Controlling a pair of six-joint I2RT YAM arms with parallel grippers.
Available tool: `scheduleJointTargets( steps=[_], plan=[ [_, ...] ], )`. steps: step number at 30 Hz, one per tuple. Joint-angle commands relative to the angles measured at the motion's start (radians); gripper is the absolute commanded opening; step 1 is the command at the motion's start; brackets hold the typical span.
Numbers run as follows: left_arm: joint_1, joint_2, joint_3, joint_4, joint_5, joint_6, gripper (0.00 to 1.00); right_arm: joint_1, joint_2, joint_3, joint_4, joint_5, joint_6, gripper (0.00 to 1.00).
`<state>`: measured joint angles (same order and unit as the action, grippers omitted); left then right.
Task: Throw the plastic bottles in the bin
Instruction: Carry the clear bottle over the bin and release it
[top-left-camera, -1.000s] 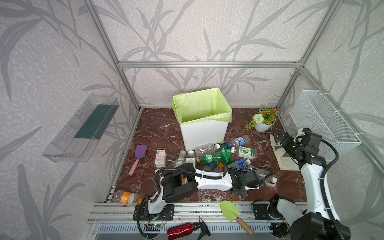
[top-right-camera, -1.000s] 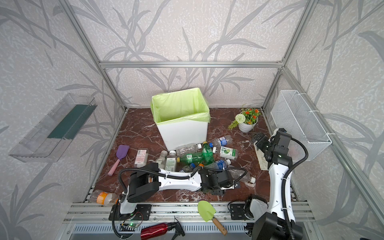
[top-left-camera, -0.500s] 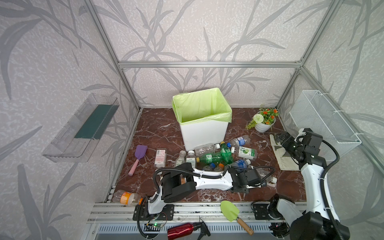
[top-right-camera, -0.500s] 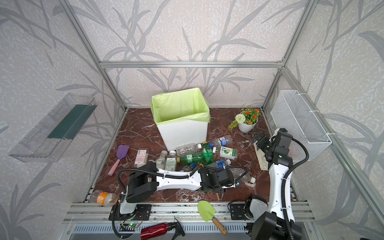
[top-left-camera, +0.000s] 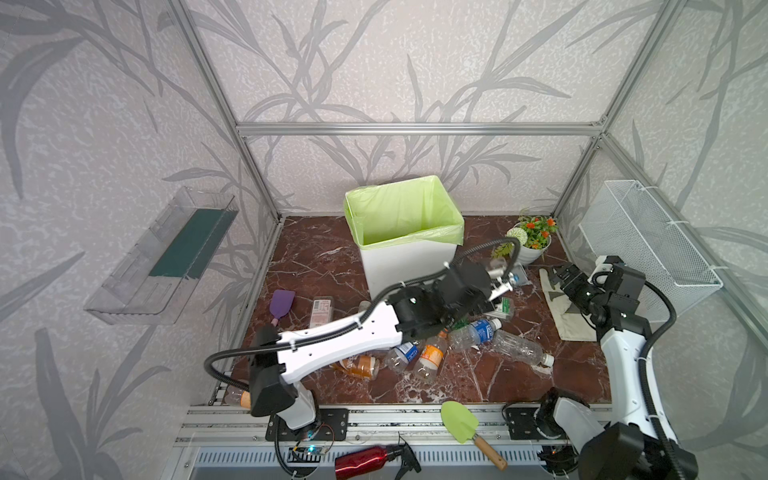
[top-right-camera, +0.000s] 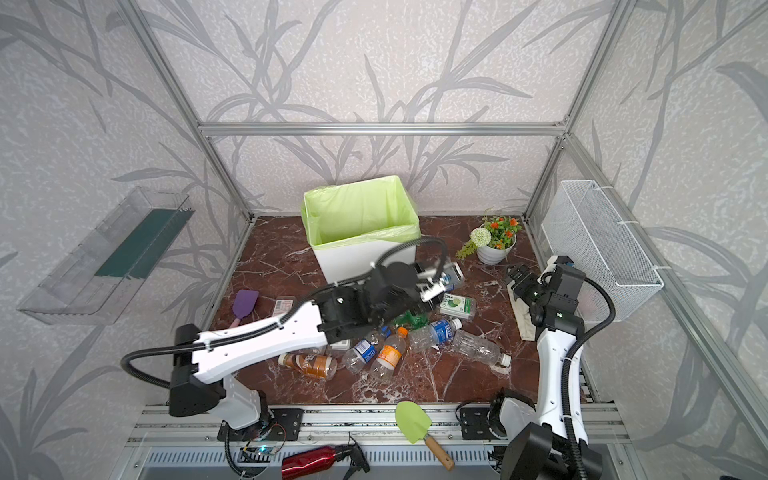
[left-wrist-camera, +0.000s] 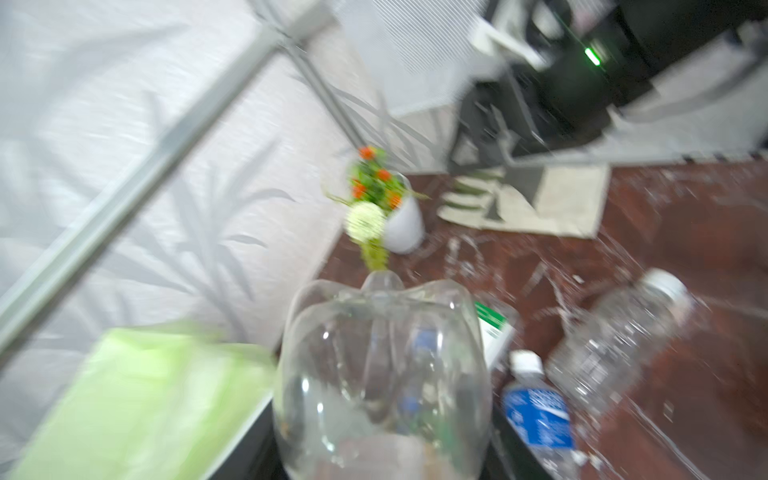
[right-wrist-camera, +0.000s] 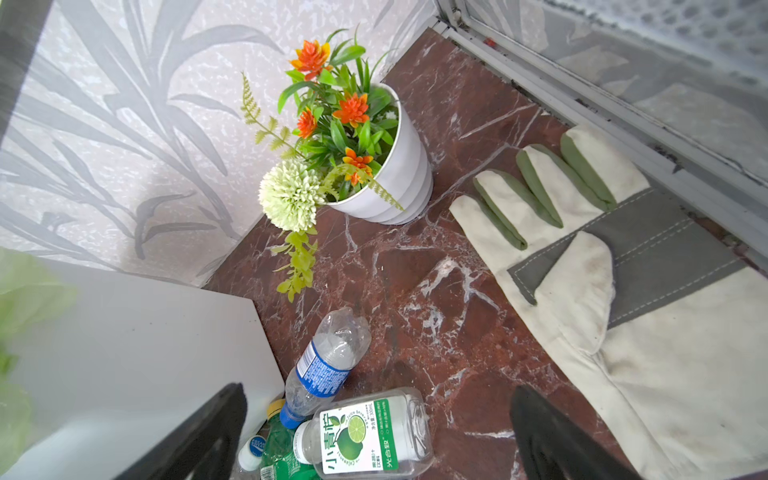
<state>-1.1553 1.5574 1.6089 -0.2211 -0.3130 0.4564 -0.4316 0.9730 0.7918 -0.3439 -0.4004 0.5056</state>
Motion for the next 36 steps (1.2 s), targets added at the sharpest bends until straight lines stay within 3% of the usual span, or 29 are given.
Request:
scheduleJointTargets(
  steps=[1, 4, 8, 12, 15, 17, 18, 21, 25, 28, 33, 36],
  plan=[
    [0.04, -0.147, 0.125, 0.145, -0.021, 0.134, 0.47, 0.009, -0.003, 0.008, 0.038, -0.035, -0.007, 1.0],
    [0.056, -0.205, 0.173, 0.237, 0.007, 0.215, 0.48, 0.035, -0.002, 0.015, 0.045, -0.034, -0.011, 1.0],
    [0.114, -0.227, 0.212, 0.293, 0.064, 0.197, 0.48, 0.079, 0.004, 0.034, 0.04, -0.013, -0.018, 1.0],
    [0.328, -0.182, 0.194, 0.226, 0.13, -0.091, 0.48, 0.104, 0.011, 0.057, 0.029, -0.006, -0.018, 1.0],
    [0.506, -0.1, 0.09, 0.133, 0.186, -0.335, 0.48, 0.107, 0.006, 0.065, 0.014, 0.001, -0.024, 1.0],
    [0.558, -0.049, 0.037, 0.088, 0.193, -0.399, 0.49, 0.107, 0.0, 0.074, -0.004, 0.016, -0.034, 1.0],
    [0.566, -0.037, 0.03, 0.078, 0.197, -0.394, 0.55, 0.106, -0.002, 0.081, -0.019, 0.028, -0.042, 1.0],
    [0.565, -0.015, 0.2, -0.027, 0.159, -0.344, 0.98, 0.107, -0.005, 0.097, -0.039, 0.036, -0.054, 1.0],
    [0.565, -0.018, 0.47, -0.072, 0.144, -0.241, 0.99, 0.107, -0.022, 0.094, -0.059, 0.025, -0.033, 1.0],
    [0.563, -0.053, 0.515, -0.077, 0.157, -0.219, 0.99, 0.107, -0.064, 0.08, -0.101, 0.067, -0.014, 1.0],
    [0.564, -0.228, 0.198, 0.124, 0.147, -0.25, 0.99, 0.107, -0.106, 0.077, -0.21, 0.098, 0.025, 0.99],
    [0.566, -0.303, 0.042, 0.196, 0.053, -0.245, 0.99, 0.113, -0.133, 0.062, -0.295, 0.106, 0.116, 0.99]
  ],
)
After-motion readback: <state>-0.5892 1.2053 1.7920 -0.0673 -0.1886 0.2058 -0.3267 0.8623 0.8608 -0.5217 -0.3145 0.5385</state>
